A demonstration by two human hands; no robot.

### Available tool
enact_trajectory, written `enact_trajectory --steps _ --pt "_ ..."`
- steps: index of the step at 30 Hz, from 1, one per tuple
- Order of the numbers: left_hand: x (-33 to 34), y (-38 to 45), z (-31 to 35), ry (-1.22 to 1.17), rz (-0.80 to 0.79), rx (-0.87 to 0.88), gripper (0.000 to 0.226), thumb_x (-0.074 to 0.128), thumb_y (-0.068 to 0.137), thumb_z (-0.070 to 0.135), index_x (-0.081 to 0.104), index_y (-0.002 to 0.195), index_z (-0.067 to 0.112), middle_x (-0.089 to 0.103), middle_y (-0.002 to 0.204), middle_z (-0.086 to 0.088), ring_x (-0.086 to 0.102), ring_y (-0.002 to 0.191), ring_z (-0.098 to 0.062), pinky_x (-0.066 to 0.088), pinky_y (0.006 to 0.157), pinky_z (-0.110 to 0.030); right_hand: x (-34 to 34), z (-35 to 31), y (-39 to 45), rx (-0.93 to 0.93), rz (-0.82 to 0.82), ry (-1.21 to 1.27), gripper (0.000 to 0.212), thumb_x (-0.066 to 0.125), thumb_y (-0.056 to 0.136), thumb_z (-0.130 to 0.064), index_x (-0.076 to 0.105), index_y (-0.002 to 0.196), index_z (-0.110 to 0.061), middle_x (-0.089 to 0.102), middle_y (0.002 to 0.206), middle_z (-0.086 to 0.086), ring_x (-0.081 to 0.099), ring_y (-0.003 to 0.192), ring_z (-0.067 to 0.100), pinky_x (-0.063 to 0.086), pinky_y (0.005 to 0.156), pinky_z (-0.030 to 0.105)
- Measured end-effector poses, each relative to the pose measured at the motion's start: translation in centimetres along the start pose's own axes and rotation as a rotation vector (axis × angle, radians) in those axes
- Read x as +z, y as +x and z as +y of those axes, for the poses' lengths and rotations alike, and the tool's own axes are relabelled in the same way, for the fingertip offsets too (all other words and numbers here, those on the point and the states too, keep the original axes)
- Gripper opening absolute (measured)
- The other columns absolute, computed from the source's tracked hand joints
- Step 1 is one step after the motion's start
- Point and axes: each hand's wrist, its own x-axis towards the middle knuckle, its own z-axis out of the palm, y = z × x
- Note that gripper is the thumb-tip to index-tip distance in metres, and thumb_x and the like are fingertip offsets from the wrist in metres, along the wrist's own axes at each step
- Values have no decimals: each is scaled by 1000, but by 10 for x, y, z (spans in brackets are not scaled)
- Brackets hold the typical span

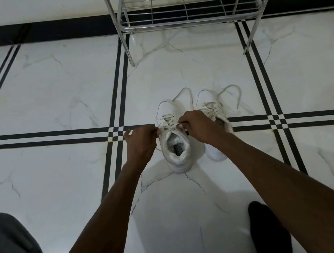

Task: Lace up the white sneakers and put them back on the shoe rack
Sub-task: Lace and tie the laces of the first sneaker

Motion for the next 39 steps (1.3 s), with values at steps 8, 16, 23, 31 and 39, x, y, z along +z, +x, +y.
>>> enact_trajectory --steps 8,16,23,31,39 --pt "-11 -10 11 405 136 109 28 64 80 -1 75 80 24 73 74 7 63 97 -24 20 114 -60 -4 -10 -2 -59 49 -527 24 53 91 -9 74 100 -16 71 100 5 60 105 29 42 78 37" --pt "-10 -11 8 479 138 108 32 65 73 -1 77 82 26 70 70 8 60 94 -20 21 110 -56 8 -8 -3 17 75 -515 16 54 92 -7 69 91 -11 69 98 8 59 106 29 44 78 39" --pt "-6 -12 5 413 147 42 23 69 72 1 77 77 23 60 63 7 60 91 -24 31 104 -57 14 -5 0 62 97 -483 19 53 96 -10 72 92 -10 69 98 9 61 104 28 48 78 36" --pt "-4 -7 6 -19 46 -90 21 61 90 10 79 84 18 77 79 -2 71 80 -25 52 72 -38 14 -5 3 208 -4 -182 19 55 94 -7 60 75 -6 70 86 19 69 84 34 36 62 29" --pt "10 -18 14 -754 -199 -381 57 36 99 69 66 115 23 72 115 -5 70 107 -26 60 92 -53 10 -25 -12 673 -313 585 52 37 103 -49 53 131 -8 65 119 23 71 100 42 61 82 55"
